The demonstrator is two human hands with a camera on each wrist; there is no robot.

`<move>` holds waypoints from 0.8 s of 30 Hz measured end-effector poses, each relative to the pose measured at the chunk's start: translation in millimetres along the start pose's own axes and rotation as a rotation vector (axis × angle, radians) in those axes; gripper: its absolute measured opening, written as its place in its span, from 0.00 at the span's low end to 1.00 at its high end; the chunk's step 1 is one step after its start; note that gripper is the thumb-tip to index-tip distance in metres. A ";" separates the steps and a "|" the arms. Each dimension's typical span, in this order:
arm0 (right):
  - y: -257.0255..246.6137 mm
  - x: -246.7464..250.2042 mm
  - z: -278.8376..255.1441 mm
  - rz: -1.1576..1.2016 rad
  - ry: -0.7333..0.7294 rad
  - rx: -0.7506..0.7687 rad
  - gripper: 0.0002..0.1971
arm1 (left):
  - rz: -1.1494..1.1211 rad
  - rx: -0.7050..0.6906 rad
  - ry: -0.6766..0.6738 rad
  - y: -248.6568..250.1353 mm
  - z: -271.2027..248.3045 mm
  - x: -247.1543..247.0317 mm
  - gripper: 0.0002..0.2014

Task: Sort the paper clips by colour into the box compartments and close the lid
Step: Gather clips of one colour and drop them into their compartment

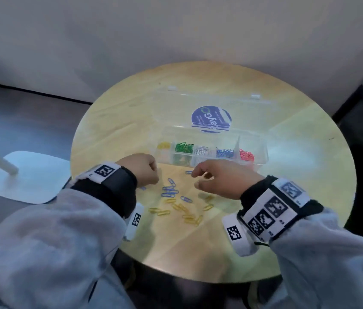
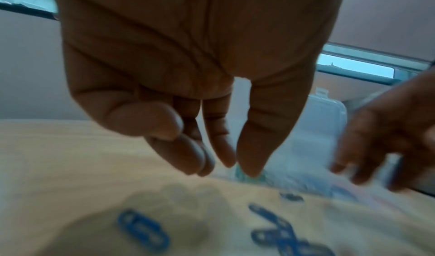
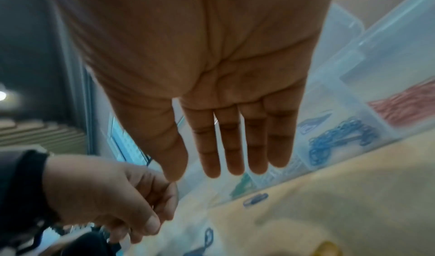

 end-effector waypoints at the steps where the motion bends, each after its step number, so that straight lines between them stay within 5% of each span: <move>1: -3.4 -5.8 3.6 -0.072 -0.015 0.007 0.19 | 0.024 -0.020 -0.014 2.0 -0.3 -5.2 0.05; 7: -8.2 -29.2 28.7 -0.284 -0.039 0.018 0.36 | 0.235 -0.199 -0.050 26.0 5.5 -29.8 0.29; 19: -3.5 -42.9 36.3 -0.277 -0.022 -0.006 0.20 | 0.217 -0.295 0.044 44.5 13.3 -32.8 0.12; 24: -3.3 -44.8 34.3 -0.248 -0.036 -0.028 0.24 | 0.238 -0.275 0.069 40.0 12.3 -28.5 0.20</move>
Point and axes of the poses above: each hand's wrist, its own z-axis towards the middle knuckle, its own x-axis out of the back of the hand, y = z × x, the point moved 8 cm from there along z, towards the middle knuckle, and after that the axes turned 11 degrees about z, right-handed, at the moved point
